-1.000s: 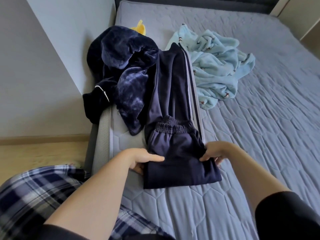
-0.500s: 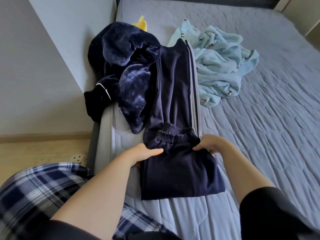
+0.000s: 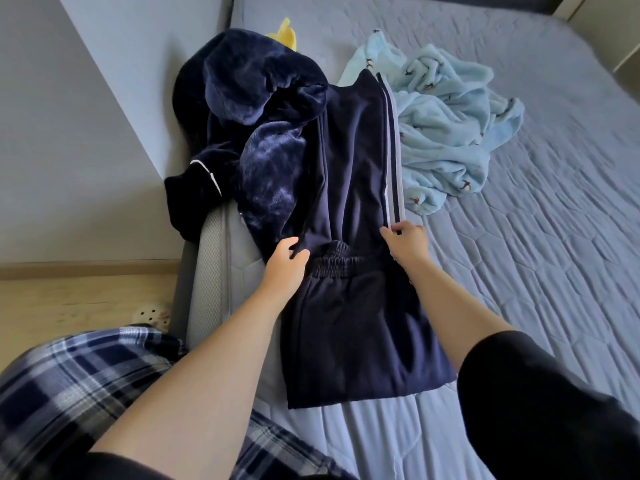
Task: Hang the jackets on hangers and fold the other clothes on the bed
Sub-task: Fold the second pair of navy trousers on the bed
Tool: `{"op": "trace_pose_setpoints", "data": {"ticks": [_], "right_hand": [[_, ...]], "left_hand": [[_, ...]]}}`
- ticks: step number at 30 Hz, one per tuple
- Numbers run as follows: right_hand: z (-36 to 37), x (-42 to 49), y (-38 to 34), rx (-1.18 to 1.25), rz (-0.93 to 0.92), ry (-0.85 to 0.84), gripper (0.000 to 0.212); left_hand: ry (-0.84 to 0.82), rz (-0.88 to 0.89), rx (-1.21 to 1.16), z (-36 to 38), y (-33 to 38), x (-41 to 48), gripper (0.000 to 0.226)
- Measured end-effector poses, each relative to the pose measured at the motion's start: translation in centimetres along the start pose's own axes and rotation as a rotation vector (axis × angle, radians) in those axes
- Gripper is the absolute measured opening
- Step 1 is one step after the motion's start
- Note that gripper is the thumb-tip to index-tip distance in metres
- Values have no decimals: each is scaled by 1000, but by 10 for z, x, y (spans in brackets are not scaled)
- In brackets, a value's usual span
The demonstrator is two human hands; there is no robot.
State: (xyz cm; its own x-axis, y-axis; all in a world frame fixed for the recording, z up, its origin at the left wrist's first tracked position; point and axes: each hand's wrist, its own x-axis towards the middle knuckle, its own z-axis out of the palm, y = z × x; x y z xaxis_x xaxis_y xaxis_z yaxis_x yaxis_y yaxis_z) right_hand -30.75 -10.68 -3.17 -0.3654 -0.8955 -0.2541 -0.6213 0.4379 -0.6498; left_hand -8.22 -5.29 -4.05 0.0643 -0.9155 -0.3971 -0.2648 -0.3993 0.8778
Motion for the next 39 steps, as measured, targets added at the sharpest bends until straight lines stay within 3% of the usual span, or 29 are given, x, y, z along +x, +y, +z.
{"op": "trace_pose_setpoints", "data": {"ticks": [3,5,8,10,13,15,17,20,23,26,29,32,34,35,36,37,39], "right_hand": [[-5,13,0,38,33,-1,33],[-13,18,7,146,81,161,38],[-18,19,24,158,163,230,46],[-15,18,32,96,186,199,48],[-11,17,30,172,154,177,41],[-10,15,29,142,154,70,34],[-9,12,31,47,160,66,30],[-2,7,30,1,170,136,28],[2,6,23,-67,219,51,48],[-7,4,26,-46,175,129,43],[-6,-8,28,-12,127,228,33],[-5,-22,18,67,-92,389,29],[-9,-37,11,20,-470,500,25],[-10,-43,14,-69,-655,477,26],[-10,-46,22,-212,-794,374,29],[-9,-49,31,-412,-839,193,35],[-9,-53,48,-815,-670,-170,51]], "left_hand": [[43,-17,20,-1,2,1,35],[89,-1,54,1,-1,3,10],[120,-28,89,3,-6,6,36],[99,-72,108,3,-5,5,38],[-3,-162,23,7,-6,2,20],[-86,-271,-76,8,-7,0,32],[-133,-356,-144,8,-8,0,39],[-36,-393,-74,8,-10,0,50],[79,-365,67,11,-13,1,60],[135,-343,144,8,-9,-2,56],[303,-168,401,5,-5,-14,32],[496,430,505,2,11,-25,14],[357,925,554,7,21,-28,19],[229,1084,629,13,19,-28,23],[78,1116,749,19,13,-29,30],[-71,1022,884,25,5,-29,40],[-263,699,1069,29,-19,-24,57]]}}
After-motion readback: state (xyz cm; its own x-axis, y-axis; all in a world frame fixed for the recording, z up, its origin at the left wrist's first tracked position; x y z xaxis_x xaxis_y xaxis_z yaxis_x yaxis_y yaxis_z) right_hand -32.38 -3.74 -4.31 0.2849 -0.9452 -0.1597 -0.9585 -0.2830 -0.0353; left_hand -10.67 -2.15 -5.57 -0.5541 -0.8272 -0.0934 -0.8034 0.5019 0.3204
